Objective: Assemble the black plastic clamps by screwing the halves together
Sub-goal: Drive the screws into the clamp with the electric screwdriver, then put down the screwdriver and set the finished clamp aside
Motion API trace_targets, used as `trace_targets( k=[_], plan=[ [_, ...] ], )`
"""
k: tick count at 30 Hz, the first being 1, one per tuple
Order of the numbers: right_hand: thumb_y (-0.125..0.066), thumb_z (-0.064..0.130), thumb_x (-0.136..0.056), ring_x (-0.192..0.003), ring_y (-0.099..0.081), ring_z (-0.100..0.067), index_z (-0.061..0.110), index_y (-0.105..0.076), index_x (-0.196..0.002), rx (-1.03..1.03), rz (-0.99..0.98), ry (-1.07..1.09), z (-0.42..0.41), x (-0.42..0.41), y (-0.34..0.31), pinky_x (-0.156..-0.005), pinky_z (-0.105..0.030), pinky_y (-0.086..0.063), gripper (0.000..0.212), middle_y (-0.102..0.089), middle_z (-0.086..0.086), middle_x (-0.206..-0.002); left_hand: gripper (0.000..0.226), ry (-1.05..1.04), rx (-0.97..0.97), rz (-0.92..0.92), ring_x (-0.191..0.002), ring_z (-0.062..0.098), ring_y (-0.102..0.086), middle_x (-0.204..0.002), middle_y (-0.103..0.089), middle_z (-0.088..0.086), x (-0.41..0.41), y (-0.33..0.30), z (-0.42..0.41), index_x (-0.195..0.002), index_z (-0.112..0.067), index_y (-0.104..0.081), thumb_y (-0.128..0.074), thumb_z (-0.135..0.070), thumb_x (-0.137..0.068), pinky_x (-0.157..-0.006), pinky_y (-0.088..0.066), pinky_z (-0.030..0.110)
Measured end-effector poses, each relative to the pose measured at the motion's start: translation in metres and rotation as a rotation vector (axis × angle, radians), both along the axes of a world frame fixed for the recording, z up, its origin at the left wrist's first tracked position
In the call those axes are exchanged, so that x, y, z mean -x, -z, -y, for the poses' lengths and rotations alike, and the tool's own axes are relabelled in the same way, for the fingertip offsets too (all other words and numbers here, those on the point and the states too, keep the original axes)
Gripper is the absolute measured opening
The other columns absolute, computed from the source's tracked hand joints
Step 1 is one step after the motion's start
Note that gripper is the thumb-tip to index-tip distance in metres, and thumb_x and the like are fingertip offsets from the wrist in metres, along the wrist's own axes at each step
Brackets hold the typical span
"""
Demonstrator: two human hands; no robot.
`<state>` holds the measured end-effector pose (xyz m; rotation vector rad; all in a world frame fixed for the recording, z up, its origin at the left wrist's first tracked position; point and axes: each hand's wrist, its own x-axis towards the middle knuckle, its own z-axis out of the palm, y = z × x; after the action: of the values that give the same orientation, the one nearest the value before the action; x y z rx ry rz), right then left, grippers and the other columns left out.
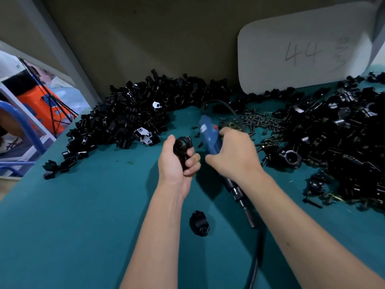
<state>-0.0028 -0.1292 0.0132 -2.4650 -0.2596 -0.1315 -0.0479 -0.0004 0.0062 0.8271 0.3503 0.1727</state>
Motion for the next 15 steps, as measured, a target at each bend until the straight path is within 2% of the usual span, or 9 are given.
trace_targets(
  k=[3, 6, 8, 10, 11, 13, 14, 15],
  plan=[
    [-0.08, 0.039, -0.079, -0.094, -0.063, -0.027, 0.014, -0.064, -0.11, 0.039, 0.055, 0.004, -0.002, 0.0, 0.004, -0.075, -0.034, -0.052, 0.042, -0.063, -0.005, -0.102, 0.031, -0.094, -0.261, -0.029, -0.044, 0.012, -0.036, -0.061, -0.049, 0.0, -0.002, 0.002, 0.006, -0.103, -0.013, -0.041, -0.038, -0.043, -0.11, -0.035, -0.022, 0.02],
    [-0.066, 0.052, -0.095, -0.103, -0.059, -0.019, 0.017, -0.067, -0.121, -0.084, 0.199, -0.112, 0.005, -0.005, -0.007, -0.092, -0.039, -0.051, 0.043, -0.062, -0.001, -0.111, 0.036, -0.194, -0.509, -0.034, -0.048, 0.011, -0.046, -0.062, -0.058, -0.006, -0.002, 0.002, 0.016, -0.097, -0.019, -0.047, -0.037, -0.051, -0.109, -0.04, -0.035, 0.021],
    [-0.061, 0.051, -0.099, -0.092, -0.064, -0.012, 0.019, -0.072, -0.114, -0.206, 0.193, -0.321, 0.009, -0.004, -0.019, -0.088, -0.039, -0.052, 0.036, -0.069, 0.005, -0.099, 0.038, -0.25, -0.62, 0.001, -0.062, 0.01, -0.055, -0.072, -0.059, -0.008, -0.004, -0.001, 0.025, -0.091, -0.02, -0.049, -0.038, -0.052, -0.109, -0.057, -0.046, 0.025],
    [-0.064, 0.044, -0.099, -0.083, -0.066, -0.01, 0.018, -0.075, -0.101, -0.26, 0.204, -0.415, 0.016, -0.002, -0.028, -0.08, -0.037, -0.052, 0.029, -0.073, 0.007, -0.089, 0.041, -0.285, -0.704, 0.048, -0.077, 0.011, -0.052, -0.082, -0.054, -0.005, -0.007, -0.005, 0.035, -0.086, -0.019, -0.047, -0.037, -0.053, -0.108, -0.074, -0.046, 0.033],
    [-0.067, 0.039, -0.099, -0.082, -0.067, -0.01, 0.017, -0.077, -0.098, -0.288, 0.214, -0.405, 0.024, -0.002, -0.033, -0.079, -0.037, -0.053, 0.025, -0.074, 0.007, -0.087, 0.042, -0.288, -0.737, 0.072, -0.078, 0.008, -0.051, -0.082, -0.054, -0.008, -0.01, -0.008, 0.042, -0.085, -0.02, -0.046, -0.036, -0.053, -0.108, -0.077, -0.045, 0.03],
    [-0.072, 0.032, -0.097, -0.083, -0.07, -0.01, 0.015, -0.08, -0.1, -0.352, 0.211, -0.342, 0.044, -0.006, -0.041, -0.082, -0.038, -0.054, 0.018, -0.077, 0.007, -0.088, 0.041, -0.28, -0.83, 0.075, -0.07, -0.009, -0.052, -0.075, -0.057, -0.025, -0.014, -0.017, 0.056, -0.082, -0.028, -0.049, -0.035, -0.056, -0.107, -0.071, -0.044, 0.016],
    [-0.074, 0.03, -0.096, -0.084, -0.071, -0.011, 0.015, -0.081, -0.103, -0.372, 0.206, -0.301, 0.056, -0.009, -0.046, -0.084, -0.039, -0.055, 0.018, -0.077, 0.006, -0.089, 0.041, -0.268, -0.915, 0.056, -0.071, -0.012, -0.054, -0.074, -0.06, -0.026, -0.017, -0.022, 0.065, -0.08, -0.032, -0.051, -0.034, -0.057, -0.107, -0.068, -0.043, 0.016],
    [-0.076, 0.03, -0.094, -0.084, -0.071, -0.013, 0.015, -0.08, -0.106, -0.382, 0.204, -0.257, 0.069, -0.012, -0.051, -0.085, -0.04, -0.056, 0.02, -0.077, 0.004, -0.089, 0.044, -0.251, -1.02, 0.039, -0.072, -0.008, -0.057, -0.074, -0.063, -0.019, -0.02, -0.028, 0.074, -0.078, -0.031, -0.053, -0.033, -0.057, -0.108, -0.066, -0.042, 0.023]
  ],
)
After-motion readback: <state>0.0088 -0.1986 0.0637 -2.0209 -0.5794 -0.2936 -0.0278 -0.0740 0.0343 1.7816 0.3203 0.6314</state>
